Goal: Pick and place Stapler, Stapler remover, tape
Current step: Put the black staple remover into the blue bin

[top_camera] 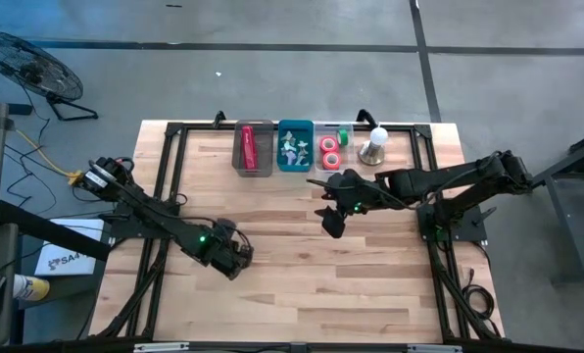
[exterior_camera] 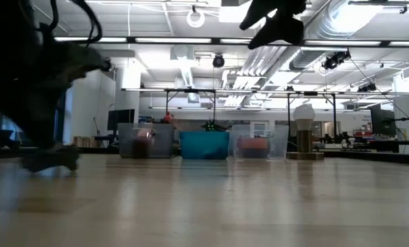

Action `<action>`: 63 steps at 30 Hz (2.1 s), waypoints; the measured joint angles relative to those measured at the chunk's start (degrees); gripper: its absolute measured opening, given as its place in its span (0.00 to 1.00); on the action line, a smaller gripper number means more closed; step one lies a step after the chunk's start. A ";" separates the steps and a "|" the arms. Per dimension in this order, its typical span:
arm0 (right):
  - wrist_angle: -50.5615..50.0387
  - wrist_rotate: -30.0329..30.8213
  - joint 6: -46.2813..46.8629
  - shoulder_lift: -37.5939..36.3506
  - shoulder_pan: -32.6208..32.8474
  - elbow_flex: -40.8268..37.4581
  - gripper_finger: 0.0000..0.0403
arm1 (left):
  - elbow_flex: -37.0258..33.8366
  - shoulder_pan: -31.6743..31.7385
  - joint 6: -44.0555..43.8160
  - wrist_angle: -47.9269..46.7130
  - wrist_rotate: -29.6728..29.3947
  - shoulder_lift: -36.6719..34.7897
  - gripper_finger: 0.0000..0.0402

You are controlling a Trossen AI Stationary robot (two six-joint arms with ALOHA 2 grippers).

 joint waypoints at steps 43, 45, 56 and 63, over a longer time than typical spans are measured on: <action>39.74 -7.10 -34.82 0.00 5.17 0.01 0.59 | 45.91 0.01 82.01 0.58 -43.33 -0.33 0.01; 41.64 -7.19 -36.36 0.00 5.69 0.00 0.59 | 45.91 0.01 82.09 0.73 -43.33 -0.33 0.01; 42.44 -7.96 -38.51 0.00 5.85 0.01 0.50 | 45.95 0.01 84.29 6.22 -42.43 -0.33 0.01; 42.95 -8.92 -38.65 0.00 5.86 0.01 0.43 | 45.95 0.01 84.51 7.45 -41.99 -0.33 0.01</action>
